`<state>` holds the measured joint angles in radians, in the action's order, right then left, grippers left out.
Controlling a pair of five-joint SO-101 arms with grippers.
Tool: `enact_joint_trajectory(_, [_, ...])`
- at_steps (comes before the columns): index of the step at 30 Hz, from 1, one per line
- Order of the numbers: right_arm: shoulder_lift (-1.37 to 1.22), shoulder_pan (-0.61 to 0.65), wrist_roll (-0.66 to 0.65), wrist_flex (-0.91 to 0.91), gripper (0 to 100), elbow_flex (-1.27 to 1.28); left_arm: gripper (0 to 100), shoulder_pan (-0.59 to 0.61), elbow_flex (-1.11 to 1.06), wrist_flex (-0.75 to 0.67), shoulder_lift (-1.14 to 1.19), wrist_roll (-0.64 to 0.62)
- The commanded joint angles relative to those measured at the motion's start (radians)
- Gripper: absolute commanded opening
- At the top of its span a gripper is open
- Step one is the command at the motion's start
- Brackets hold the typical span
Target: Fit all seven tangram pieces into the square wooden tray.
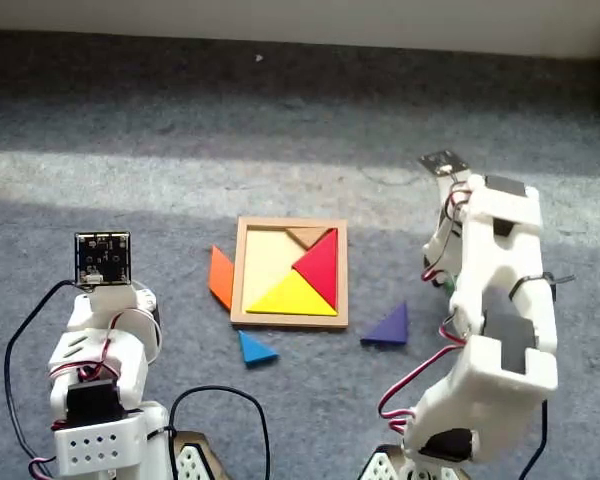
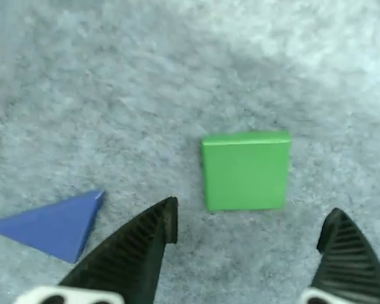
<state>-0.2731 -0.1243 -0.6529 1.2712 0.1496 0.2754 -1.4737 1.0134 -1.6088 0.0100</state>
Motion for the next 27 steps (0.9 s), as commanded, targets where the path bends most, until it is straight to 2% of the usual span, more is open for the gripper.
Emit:
enact_joint_trajectory(1, [-0.070,-0.007,-0.015,-0.008,34.7,-0.117,0,0.005,0.004,-0.018,-0.008,-0.003])
enact_joint_trajectory(6, [-0.179,0.007,-0.058,-0.007,31.7,-0.163,0,0.007,0.004,-0.020,-0.008,-0.003])
enact_joint_trajectory(12, [-0.199,0.002,-0.058,-0.015,8.7,-0.166,0,0.005,0.004,-0.021,-0.008,-0.003])
enact_joint_trajectory(15, [-0.196,0.002,-0.058,-0.005,1.1,-0.197,0,0.004,0.004,-0.021,-0.008,-0.003])
enact_joint_trajectory(22, [-0.194,0.015,-0.055,0.199,0.6,-0.375,0,0.005,0.004,-0.021,-0.008,-0.003])
enact_joint_trajectory(27, [-0.176,0.076,-0.052,0.343,0.6,-0.512,0,0.007,0.004,-0.021,-0.008,-0.003])
